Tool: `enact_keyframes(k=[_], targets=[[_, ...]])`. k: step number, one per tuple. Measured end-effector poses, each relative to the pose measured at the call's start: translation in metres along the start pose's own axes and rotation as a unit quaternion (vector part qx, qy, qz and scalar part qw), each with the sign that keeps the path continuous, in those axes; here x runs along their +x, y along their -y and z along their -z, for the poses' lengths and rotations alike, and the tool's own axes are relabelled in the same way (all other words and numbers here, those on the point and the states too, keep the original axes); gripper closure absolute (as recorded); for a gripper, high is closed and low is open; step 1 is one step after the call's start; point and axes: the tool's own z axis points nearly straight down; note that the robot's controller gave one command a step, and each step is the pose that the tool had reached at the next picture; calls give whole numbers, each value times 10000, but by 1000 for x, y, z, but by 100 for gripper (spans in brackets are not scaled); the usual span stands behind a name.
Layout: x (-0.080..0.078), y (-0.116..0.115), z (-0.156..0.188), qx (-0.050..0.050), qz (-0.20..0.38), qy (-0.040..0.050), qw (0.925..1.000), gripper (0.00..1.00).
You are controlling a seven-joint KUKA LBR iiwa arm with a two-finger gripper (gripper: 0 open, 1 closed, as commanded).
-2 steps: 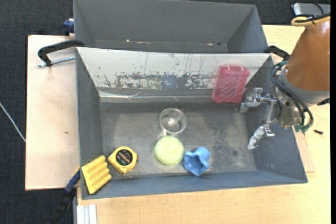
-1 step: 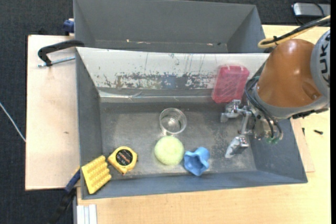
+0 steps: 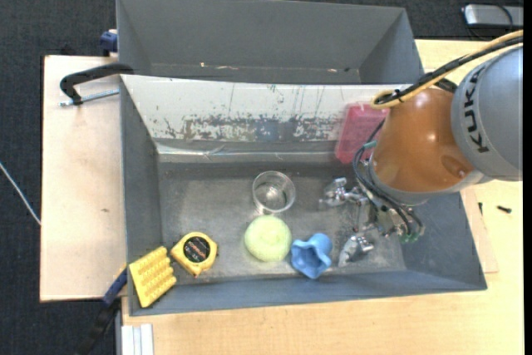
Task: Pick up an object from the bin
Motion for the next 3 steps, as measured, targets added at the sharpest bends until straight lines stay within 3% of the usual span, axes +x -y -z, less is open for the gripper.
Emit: enact_keyframes(k=[1,2,3], targets=[[-4,-51,-18,4,339,21,9994,0],[-6,-53,12,5,425,28,9991,0],[-20,-113,-14,14,1608,15,9870,100]])
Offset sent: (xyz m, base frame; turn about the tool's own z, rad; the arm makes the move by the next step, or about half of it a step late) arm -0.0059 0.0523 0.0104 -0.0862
